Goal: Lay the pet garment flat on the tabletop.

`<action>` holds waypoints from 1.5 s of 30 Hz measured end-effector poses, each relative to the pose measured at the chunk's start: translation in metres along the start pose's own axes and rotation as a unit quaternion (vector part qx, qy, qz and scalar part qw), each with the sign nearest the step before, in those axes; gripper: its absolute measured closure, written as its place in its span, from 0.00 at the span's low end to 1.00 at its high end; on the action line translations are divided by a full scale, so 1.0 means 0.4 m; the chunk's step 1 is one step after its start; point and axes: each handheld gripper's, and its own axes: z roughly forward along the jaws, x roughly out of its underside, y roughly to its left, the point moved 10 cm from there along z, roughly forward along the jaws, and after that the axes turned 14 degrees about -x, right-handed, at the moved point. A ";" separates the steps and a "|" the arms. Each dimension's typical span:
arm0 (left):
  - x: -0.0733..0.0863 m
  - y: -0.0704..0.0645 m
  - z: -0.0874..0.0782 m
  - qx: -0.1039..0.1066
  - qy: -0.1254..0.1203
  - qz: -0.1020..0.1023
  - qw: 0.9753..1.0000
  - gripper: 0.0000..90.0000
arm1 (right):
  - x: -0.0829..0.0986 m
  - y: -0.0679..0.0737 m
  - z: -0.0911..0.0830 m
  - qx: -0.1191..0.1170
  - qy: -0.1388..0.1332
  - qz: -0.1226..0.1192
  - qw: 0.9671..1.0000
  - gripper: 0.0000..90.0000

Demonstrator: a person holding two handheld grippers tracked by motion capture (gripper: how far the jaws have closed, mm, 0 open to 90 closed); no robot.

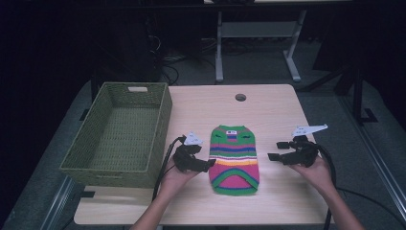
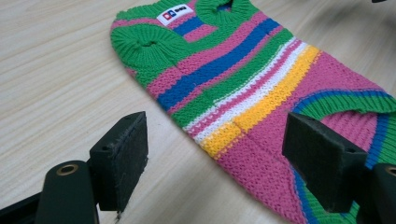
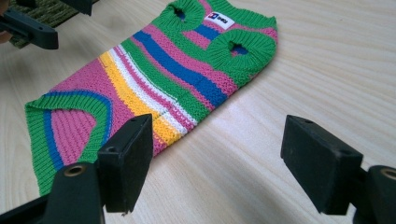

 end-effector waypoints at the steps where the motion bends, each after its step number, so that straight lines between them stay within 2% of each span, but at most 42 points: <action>1: 0.002 -0.004 -0.003 0.000 -0.001 0.003 1.000 0.25 | 0.002 0.001 -0.001 -0.001 0.000 0.000 1.000 0.28; 10: 0.011 -0.015 -0.018 0.004 -0.004 0.008 1.000 0.25 | 0.026 0.005 -0.012 0.003 0.001 0.000 1.000 0.28; 17: 0.033 -0.023 -0.024 0.005 0.003 0.015 1.000 0.25 | 0.052 0.011 -0.024 0.006 0.000 0.001 1.000 0.27; 28: 0.063 -0.036 -0.040 0.014 0.006 0.011 1.000 0.25 | 0.097 0.019 -0.036 0.014 0.006 0.003 1.000 0.27; 45: 0.100 -0.044 -0.069 0.022 0.003 0.006 1.000 0.25 | 0.145 0.036 -0.060 0.023 -0.008 0.003 1.000 0.27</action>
